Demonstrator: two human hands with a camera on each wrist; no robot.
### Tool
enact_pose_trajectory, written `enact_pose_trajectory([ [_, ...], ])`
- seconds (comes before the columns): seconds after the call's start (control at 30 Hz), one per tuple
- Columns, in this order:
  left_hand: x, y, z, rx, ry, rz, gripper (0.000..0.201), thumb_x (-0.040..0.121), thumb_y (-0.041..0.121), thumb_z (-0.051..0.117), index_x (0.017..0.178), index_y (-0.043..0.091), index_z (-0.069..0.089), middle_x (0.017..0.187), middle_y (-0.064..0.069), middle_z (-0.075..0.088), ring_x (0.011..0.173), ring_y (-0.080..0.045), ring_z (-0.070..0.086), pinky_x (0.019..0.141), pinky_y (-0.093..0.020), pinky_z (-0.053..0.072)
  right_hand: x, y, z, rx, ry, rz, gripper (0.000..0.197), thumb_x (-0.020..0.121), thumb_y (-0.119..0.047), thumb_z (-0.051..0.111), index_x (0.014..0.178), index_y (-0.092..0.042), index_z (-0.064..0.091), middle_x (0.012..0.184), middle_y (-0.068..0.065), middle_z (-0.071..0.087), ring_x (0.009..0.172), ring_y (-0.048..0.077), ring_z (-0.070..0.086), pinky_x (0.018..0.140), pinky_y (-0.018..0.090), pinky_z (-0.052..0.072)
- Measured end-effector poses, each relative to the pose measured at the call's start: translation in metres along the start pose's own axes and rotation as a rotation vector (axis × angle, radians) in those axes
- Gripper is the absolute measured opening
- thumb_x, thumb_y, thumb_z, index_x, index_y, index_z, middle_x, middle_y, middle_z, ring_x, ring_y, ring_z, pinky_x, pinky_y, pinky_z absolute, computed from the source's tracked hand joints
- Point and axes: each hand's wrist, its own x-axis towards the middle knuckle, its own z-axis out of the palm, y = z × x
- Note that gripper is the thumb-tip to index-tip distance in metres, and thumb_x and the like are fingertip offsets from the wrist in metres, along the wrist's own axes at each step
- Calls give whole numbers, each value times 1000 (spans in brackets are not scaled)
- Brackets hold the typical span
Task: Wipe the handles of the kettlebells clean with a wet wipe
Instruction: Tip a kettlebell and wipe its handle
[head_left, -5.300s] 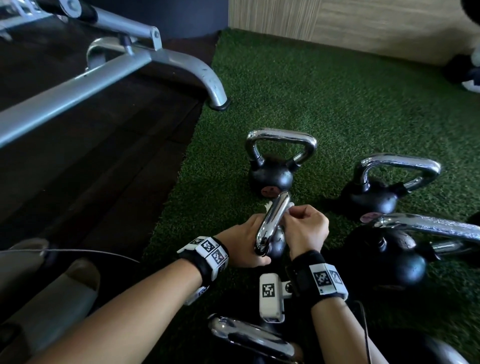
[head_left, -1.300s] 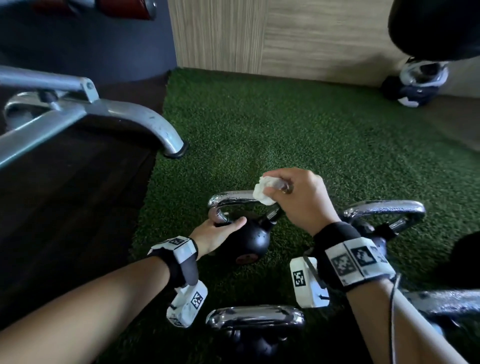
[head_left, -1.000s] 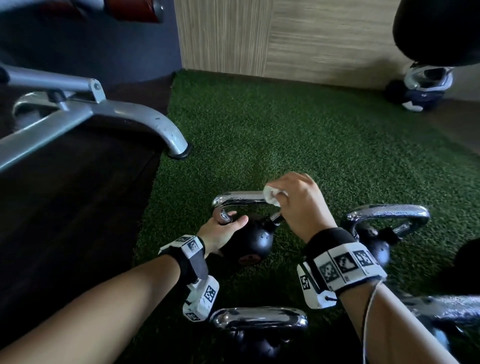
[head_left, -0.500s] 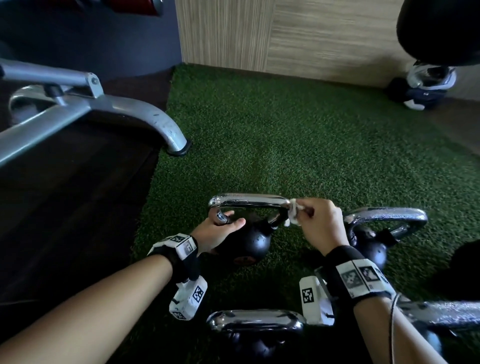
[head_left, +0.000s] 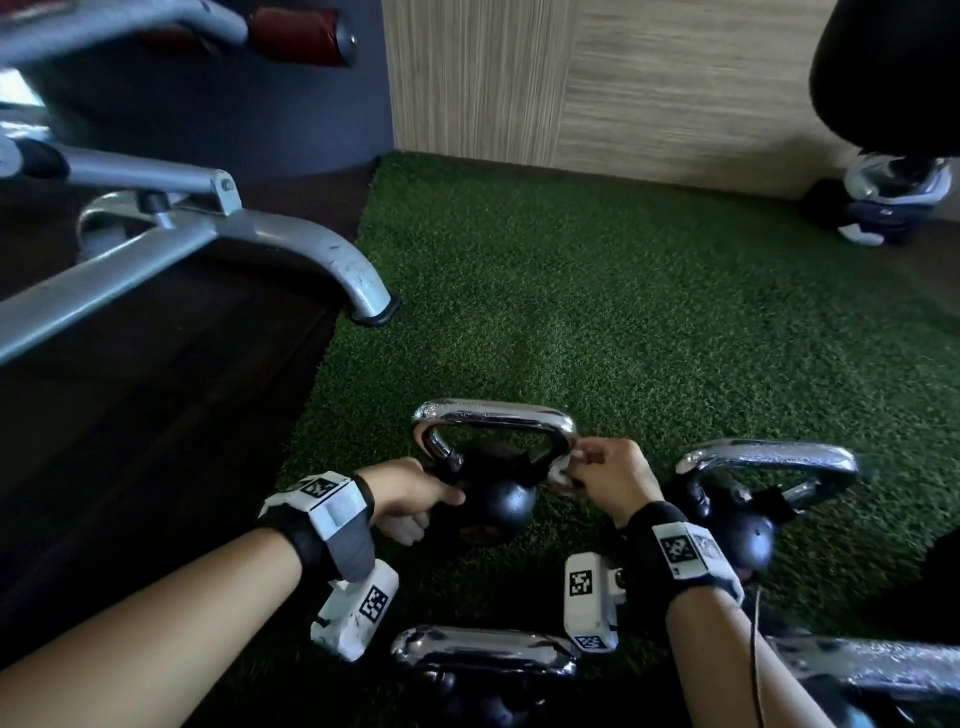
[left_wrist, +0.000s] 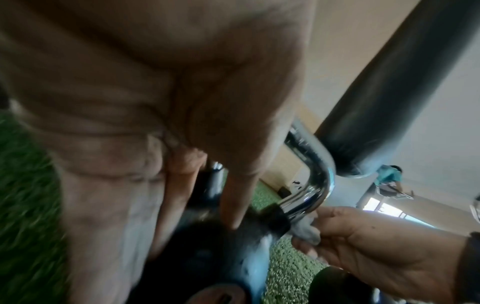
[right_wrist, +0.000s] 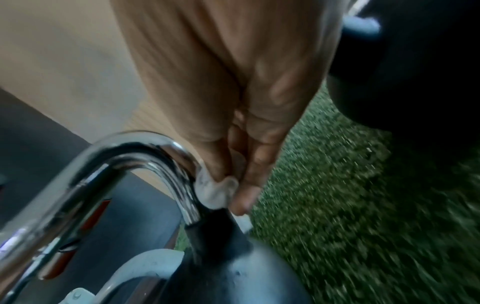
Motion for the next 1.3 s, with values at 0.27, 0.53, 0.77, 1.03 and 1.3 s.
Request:
enact_pose_trajectory([
  [0.27, -81, 29, -33, -190, -49, 383, 19, 99, 18, 65, 112, 7, 73, 101, -13, 78, 85, -19, 75, 69, -23, 61, -51, -52, -31, 80, -101, -161, 13, 90, 4, 73, 100, -1, 79, 84, 13, 79, 63, 12, 74, 59, 24, 61],
  [0.53, -113, 44, -25, -713, -100, 501, 35, 102, 31, 56, 110, 1, 72, 103, -19, 76, 90, -21, 75, 91, -35, 59, -80, -103, 4, 14, -114, -550, 17, 76, -14, 90, 82, -21, 77, 80, 0, 79, 72, 9, 72, 69, 36, 59],
  [0.77, -103, 43, -15, -727, -111, 537, 34, 97, 16, 63, 125, -3, 68, 118, -23, 72, 94, -20, 74, 96, -30, 58, -71, -96, 17, -116, 63, -588, 22, 68, -26, 94, 81, -25, 76, 70, -10, 71, 61, -2, 61, 61, 25, 54],
  [1.03, -94, 54, -29, -286, 657, 798, 10, 91, 27, 77, 101, 27, 81, 89, 10, 80, 86, -3, 73, 78, -21, 58, -30, -39, -12, -152, 143, -254, 36, 79, -9, 82, 110, -23, 70, 95, -5, 75, 78, 6, 67, 65, 22, 50],
  [1.3, -69, 57, -10, 382, 703, 1027, 16, 96, 30, 67, 97, 18, 77, 71, 6, 70, 64, -3, 65, 62, -27, 53, 17, 7, 14, -240, -151, 37, 38, 58, -28, 100, 84, -20, 73, 69, -7, 72, 64, 11, 64, 66, 32, 54],
])
